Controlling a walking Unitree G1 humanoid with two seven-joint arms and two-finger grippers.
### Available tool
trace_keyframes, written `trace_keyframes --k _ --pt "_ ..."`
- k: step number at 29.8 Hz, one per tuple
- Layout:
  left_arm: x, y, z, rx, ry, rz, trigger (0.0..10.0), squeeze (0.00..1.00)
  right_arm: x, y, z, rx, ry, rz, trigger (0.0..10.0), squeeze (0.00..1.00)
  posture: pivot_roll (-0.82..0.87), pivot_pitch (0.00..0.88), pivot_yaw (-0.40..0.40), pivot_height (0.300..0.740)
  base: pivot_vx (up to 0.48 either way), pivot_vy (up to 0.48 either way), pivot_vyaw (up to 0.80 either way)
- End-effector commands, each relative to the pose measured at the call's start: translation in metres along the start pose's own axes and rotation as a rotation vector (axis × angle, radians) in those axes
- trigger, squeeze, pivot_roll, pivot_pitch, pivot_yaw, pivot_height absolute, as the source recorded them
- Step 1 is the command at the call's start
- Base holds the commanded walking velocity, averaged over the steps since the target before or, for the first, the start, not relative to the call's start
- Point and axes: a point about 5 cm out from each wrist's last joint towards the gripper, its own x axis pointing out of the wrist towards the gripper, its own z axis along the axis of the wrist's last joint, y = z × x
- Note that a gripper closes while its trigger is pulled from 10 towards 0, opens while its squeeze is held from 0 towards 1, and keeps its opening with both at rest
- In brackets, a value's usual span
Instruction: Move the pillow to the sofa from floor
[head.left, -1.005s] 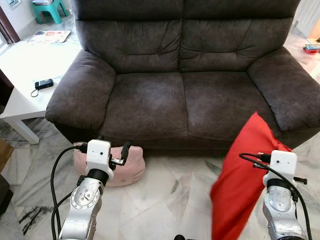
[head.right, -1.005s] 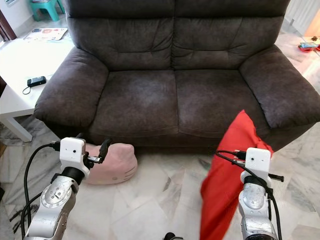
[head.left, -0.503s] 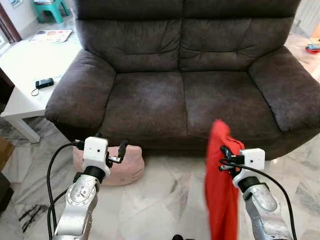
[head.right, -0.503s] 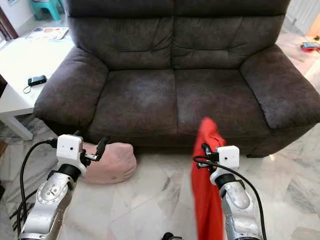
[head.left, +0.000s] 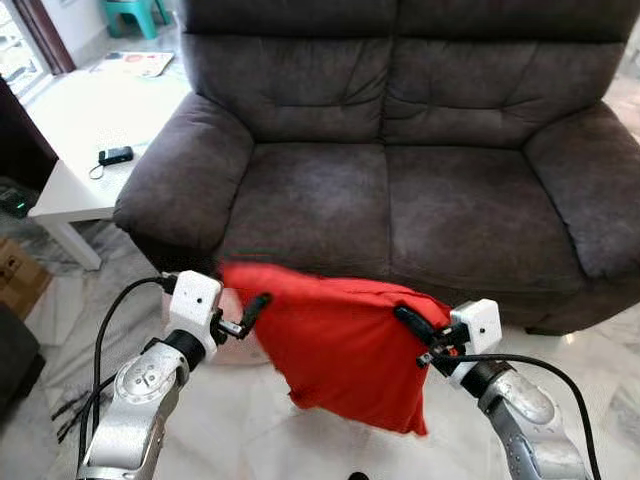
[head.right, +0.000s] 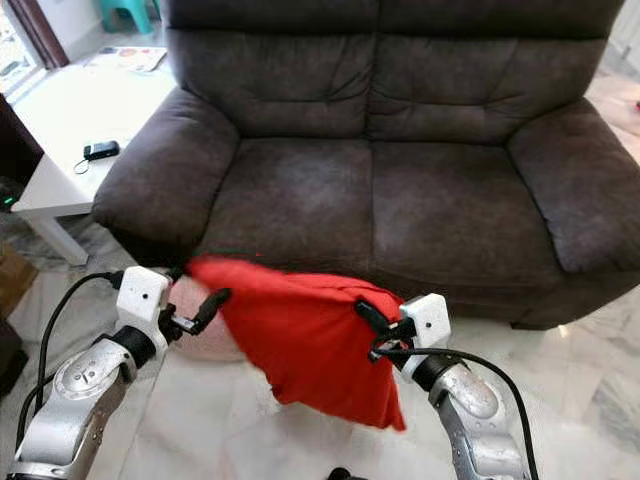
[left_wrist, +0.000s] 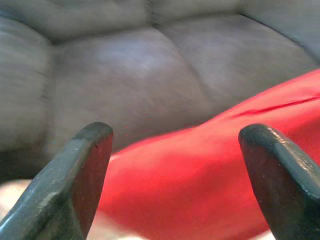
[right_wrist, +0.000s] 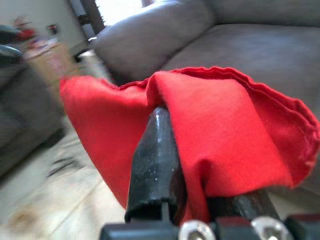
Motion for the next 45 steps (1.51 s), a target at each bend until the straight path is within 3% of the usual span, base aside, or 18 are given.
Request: trace_keyframes --k 1,6,8,10,15,17,21,23,27,30,38,45 --pt "-0.006 -0.003 0.006 -0.039 0.019 -0.092 10.0 0.0 0.0 0.002 0.021 -0.032 -0.082 0.054 10.0 0.0 0.01 0.096 -0.003 0.74 0.0 0.0 0.0" --pt "-0.027 -0.012 0.006 -0.081 0.119 -0.32 10.0 0.0 0.0 0.007 0.02 -0.026 -0.062 0.119 10.0 0.0 0.02 0.098 -0.002 0.74 0.0 0.0 0.0" --pt "-0.032 -0.013 0.005 -0.067 0.149 -0.358 10.0 0.0 0.0 0.008 0.02 -0.022 -0.061 0.132 10.0 0.0 0.02 0.1 -0.002 0.74 0.0 0.0 0.0" --pt "-0.046 -0.016 -0.002 0.003 0.257 -0.448 10.0 0.0 0.0 0.011 0.022 -0.016 -0.056 0.167 10.0 0.0 0.02 0.106 -0.003 0.74 0.0 0.0 0.0" --pt "-0.06 -0.025 -0.012 0.122 0.429 -0.554 10.0 0.0 0.0 0.011 0.023 -0.018 -0.049 0.189 10.0 0.0 0.03 0.112 -0.003 0.74 0.0 0.0 0.0" --pt "-0.062 -0.028 -0.015 0.148 0.453 -0.579 10.0 0.0 0.001 0.012 0.024 -0.015 -0.054 0.196 10.0 0.0 0.03 0.112 -0.005 0.74 0.0 0.0 0.0" --pt "-0.063 -0.031 -0.021 0.195 0.468 -0.593 10.0 0.0 0.002 0.013 0.028 -0.006 -0.068 0.217 10.0 0.0 0.02 0.114 -0.007 0.74 0.0 0.0 0.0" --pt "-0.062 -0.028 -0.025 0.269 0.477 -0.58 10.0 0.0 0.002 0.015 0.03 -0.002 -0.071 0.238 10.0 0.0 0.03 0.116 -0.006 0.74 0.0 0.0 0.0" --pt "-0.052 -0.012 -0.031 0.382 0.437 -0.437 10.0 0.0 0.0 0.016 0.034 0.007 -0.081 0.269 10.0 0.0 0.02 0.117 -0.004 0.74 0.0 0.0 0.0" --pt "-0.046 -0.006 -0.03 0.373 0.389 -0.365 10.0 0.0 -0.002 0.021 0.034 0.016 -0.078 0.319 10.0 0.0 0.02 0.113 -0.007 0.74 0.0 0.0 0.0" --pt "-0.051 -0.003 -0.035 0.415 0.381 -0.406 10.0 0.0 -0.008 0.027 0.032 0.028 -0.055 0.398 10.0 0.0 0.03 0.111 -0.008 0.74 0.0 0.0 0.0" --pt "-0.055 0.002 -0.026 0.388 0.382 -0.456 10.0 0.0 -0.008 0.031 0.03 0.038 -0.043 0.439 10.0 0.0 0.04 0.102 -0.005 0.74 0.0 0.0 0.0"
